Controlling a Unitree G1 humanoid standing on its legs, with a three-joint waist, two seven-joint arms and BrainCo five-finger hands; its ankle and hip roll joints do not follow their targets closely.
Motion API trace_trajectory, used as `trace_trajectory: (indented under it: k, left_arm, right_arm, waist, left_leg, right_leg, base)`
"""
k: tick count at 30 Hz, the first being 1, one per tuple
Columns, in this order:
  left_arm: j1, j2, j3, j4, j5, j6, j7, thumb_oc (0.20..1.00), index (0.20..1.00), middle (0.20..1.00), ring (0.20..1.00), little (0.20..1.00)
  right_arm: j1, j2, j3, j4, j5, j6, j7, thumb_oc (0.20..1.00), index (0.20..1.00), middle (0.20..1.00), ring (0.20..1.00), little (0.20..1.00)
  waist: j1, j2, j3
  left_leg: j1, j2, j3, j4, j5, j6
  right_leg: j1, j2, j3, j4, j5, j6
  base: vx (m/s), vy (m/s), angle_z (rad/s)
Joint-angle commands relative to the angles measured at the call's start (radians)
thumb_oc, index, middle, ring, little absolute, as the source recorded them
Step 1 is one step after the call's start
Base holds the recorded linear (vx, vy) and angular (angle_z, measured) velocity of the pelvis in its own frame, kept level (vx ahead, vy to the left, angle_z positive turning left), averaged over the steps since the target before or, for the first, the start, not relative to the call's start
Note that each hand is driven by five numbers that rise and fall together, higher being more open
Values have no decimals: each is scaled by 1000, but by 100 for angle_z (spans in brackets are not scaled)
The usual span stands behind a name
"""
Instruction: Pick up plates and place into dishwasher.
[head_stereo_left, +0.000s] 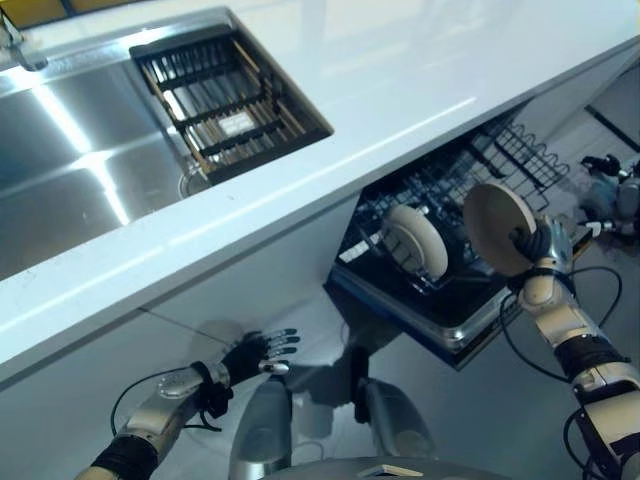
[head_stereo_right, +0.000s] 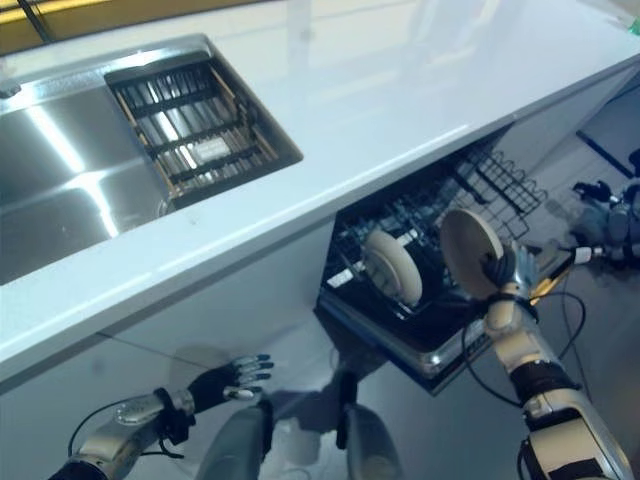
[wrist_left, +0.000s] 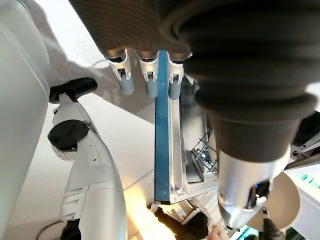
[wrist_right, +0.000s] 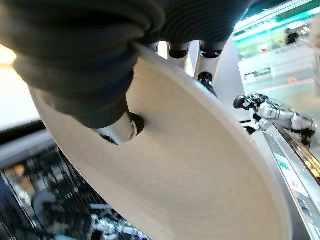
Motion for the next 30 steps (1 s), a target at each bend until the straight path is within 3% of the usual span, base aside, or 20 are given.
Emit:
trace_trajectory:
  k: [1, 13, 30]
  left_arm:
    - [10, 42, 20, -91, -57, -32, -15, 1000, 1000, 1000, 1000, 1000]
    - [-34, 121, 16, -163, -112, -27, 17, 1000, 1000, 1000, 1000, 1000]
    - [-127, 146, -67, -204, -173, -93, 58, 1000, 1000, 1000, 1000, 1000]
  right_arm:
    - [-141, -97, 57, 59, -65, 15, -53, 200, 200, 200, 200, 200]
    - [-284, -103, 124, 243, -53, 40, -77, 200, 200, 200, 200, 200]
    - [-468, -79, 214, 403, -8, 82, -4, 200, 200, 200, 200, 200]
  waist:
    - [33, 20, -1]
    - [73, 20, 65]
    - [90, 67, 126]
  left_leg:
    - [-13, -17, 23, -120, 79, 83]
    - [-100, -15, 4, -69, 79, 81]
    - [-174, -30, -19, -106, 127, 62]
  right_leg:
    - [-5, 2, -24, 48, 8, 29]
    - [-38, 5, -53, 37, 37, 23]
    - [-87, 11, -91, 22, 25, 17]
  base:
    - [-55, -83, 9]
    - [-32, -77, 8]
    - [-50, -12, 5]
